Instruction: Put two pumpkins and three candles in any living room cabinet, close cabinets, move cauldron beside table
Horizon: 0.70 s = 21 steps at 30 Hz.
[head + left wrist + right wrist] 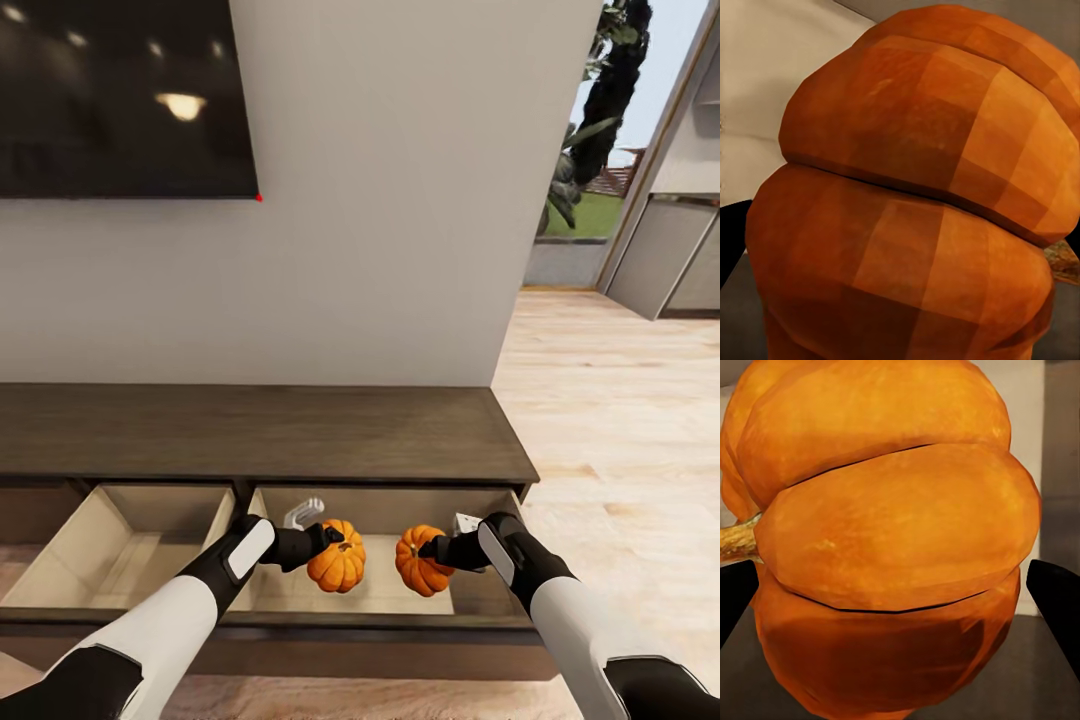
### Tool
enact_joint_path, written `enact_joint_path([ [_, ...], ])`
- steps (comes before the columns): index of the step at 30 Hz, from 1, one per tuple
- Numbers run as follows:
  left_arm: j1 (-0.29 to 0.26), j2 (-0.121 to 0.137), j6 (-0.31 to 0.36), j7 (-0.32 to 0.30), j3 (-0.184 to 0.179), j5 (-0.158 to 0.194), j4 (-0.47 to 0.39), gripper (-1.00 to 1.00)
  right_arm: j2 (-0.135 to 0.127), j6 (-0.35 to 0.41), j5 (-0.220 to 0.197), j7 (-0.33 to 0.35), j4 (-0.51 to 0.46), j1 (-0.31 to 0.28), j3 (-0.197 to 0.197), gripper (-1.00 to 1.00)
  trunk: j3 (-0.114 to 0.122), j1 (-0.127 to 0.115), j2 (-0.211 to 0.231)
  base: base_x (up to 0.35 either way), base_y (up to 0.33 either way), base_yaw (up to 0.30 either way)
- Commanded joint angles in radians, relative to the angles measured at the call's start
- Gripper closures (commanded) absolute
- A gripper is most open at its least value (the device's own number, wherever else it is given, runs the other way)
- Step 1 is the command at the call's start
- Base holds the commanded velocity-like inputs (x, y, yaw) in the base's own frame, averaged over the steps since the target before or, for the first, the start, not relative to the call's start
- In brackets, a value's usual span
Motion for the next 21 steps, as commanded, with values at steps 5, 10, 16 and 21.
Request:
enact_joint_path([
  [5, -0.001, -0.001, 0.002, -0.001, -0.003, -0.002, 0.0, 1.0, -0.001, 0.004, -0.005, 0.0, -0.001, 0.0, 0.004, 1.0, -0.009, 0.0, 0.0, 0.0, 0.0, 0.0],
  [10, -0.001, -0.003, 0.005, -0.001, -0.004, -0.003, 0.0, 1.0, -0.001, 0.004, -0.005, 0.0, -0.001, 0.0, 0.004, 1.0, -0.017, 0.0, 0.0, 0.0, 0.0, 0.0],
  [16, -0.001, -0.003, 0.006, -0.001, -0.004, -0.004, 0.0, 1.0, -0.001, 0.004, -0.005, 0.0, -0.001, 0.0, 0.005, 1.0, -0.027, 0.0, 0.0, 0.0, 0.0, 0.0],
  [21, -0.001, -0.003, 0.005, -0.001, -0.004, -0.003, 0.0, 1.0, -0.001, 0.004, -0.006, 0.0, -0.002, 0.0, 0.005, 1.0, -0.035, 0.0, 0.0, 0.0, 0.0, 0.0],
])
